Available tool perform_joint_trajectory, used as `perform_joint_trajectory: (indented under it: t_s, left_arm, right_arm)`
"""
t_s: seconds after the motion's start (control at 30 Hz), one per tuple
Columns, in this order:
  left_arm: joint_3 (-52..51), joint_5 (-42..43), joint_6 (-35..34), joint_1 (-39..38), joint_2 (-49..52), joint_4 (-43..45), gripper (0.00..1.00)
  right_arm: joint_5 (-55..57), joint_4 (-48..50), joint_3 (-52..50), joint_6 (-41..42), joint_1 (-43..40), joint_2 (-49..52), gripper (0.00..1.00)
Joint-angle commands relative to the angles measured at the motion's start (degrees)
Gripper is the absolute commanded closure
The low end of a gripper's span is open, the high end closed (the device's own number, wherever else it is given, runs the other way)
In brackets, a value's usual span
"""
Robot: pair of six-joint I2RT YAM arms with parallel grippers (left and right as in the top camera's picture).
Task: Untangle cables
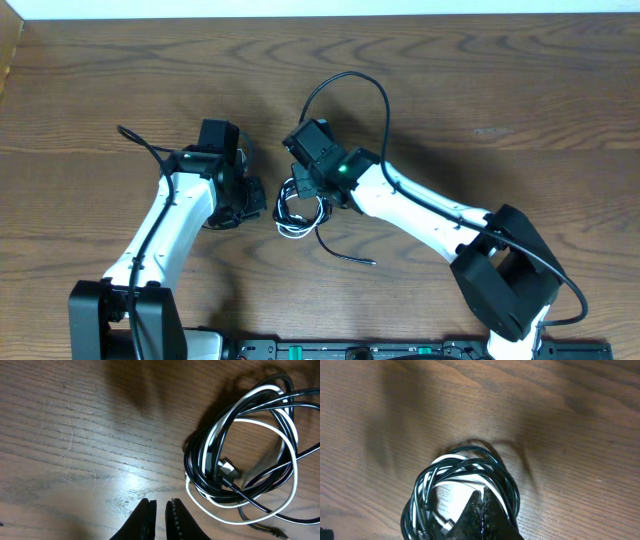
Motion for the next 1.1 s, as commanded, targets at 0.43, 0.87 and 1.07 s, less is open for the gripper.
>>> perform_joint_trajectory:
  t_s: [0.43, 0.87, 1.07]
  left_arm:
    - [-0.6, -2.6, 0.7, -0.1, 0.3, -0.1, 0.85]
    - [-1.4, -8.0, -4.0, -0.1, 1.0, -0.1, 0.83]
    - [-1.4, -8.1, -4.1, -0.1, 1.6, 0.1, 0.83]
  right_arm:
    - [-2.6, 3.8, -0.4, 1.0, 3.8, 6.6, 0.6]
    - [-3.5, 3.9, -0.2, 0.9, 4.0, 8.0, 0.84]
    - [-6.4, 3.8, 0.0, -0.4, 2.5, 2.5, 0.86]
